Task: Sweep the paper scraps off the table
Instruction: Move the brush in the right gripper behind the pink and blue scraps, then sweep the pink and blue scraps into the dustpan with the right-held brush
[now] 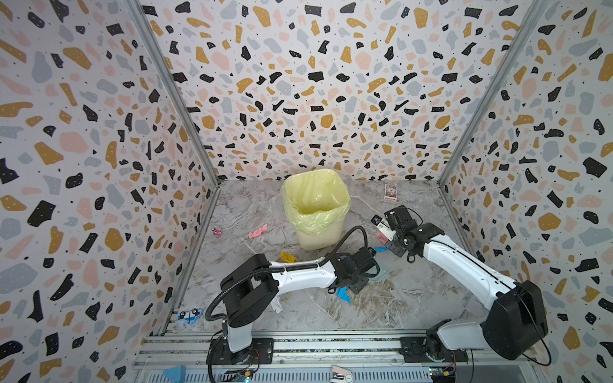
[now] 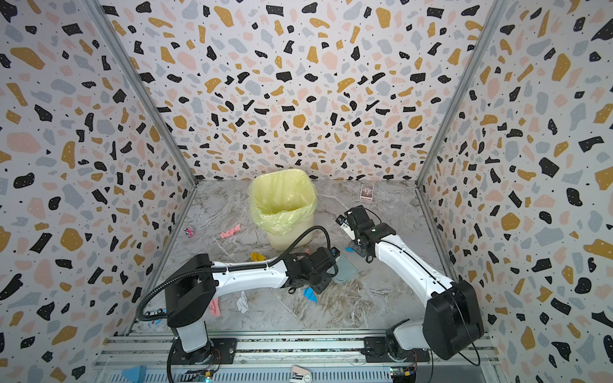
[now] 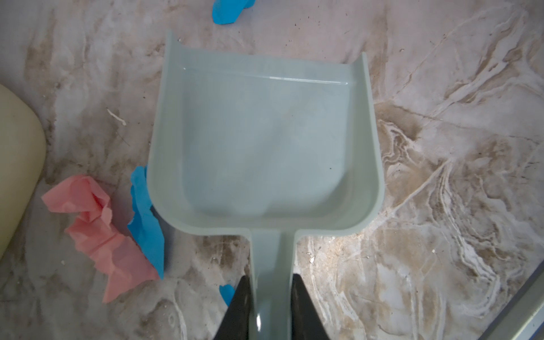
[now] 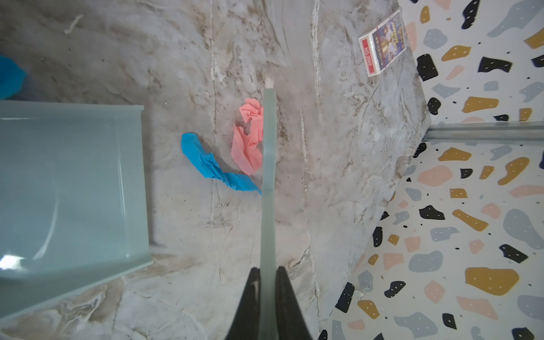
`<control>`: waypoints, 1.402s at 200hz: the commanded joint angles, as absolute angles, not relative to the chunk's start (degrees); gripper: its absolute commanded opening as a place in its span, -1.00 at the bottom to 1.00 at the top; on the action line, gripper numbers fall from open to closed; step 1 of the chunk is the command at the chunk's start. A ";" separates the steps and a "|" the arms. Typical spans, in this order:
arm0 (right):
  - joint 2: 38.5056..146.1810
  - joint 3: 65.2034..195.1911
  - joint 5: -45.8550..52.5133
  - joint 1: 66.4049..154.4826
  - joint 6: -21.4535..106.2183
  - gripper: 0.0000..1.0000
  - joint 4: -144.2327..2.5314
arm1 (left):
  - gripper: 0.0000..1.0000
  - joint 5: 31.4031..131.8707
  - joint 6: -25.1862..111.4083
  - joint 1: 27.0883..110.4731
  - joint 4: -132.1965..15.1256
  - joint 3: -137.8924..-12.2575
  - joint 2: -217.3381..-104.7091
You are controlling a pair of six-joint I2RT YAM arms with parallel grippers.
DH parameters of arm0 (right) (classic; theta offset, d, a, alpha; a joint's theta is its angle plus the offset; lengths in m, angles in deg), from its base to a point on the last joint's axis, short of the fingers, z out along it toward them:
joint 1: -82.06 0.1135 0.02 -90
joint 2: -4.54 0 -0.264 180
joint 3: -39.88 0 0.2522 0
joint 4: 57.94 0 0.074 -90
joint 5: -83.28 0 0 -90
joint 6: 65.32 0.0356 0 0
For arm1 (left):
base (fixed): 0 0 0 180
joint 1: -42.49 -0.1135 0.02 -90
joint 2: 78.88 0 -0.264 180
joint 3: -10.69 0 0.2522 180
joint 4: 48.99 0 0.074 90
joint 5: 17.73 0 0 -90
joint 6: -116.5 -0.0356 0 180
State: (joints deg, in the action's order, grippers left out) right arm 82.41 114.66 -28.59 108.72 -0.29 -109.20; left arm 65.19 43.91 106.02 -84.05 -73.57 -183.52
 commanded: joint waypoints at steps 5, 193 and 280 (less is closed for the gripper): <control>81.90 114.82 -31.22 107.38 -1.08 -1.00 -108.92 | -1.00 64.18 44.21 105.60 -82.22 -73.30 -184.59; 85.98 115.69 -25.25 109.49 -0.45 -1.00 -111.68 | -1.00 64.84 43.13 102.87 -82.99 -78.11 -188.29; 79.08 118.48 -13.58 115.45 6.63 -1.00 -120.09 | -1.00 65.85 43.18 102.80 -82.54 -78.80 -189.32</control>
State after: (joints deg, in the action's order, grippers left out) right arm 81.69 115.60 -17.79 114.18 3.19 -115.27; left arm 65.26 43.67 103.24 -83.20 -77.22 -188.68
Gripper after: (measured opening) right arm 0.094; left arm 0.209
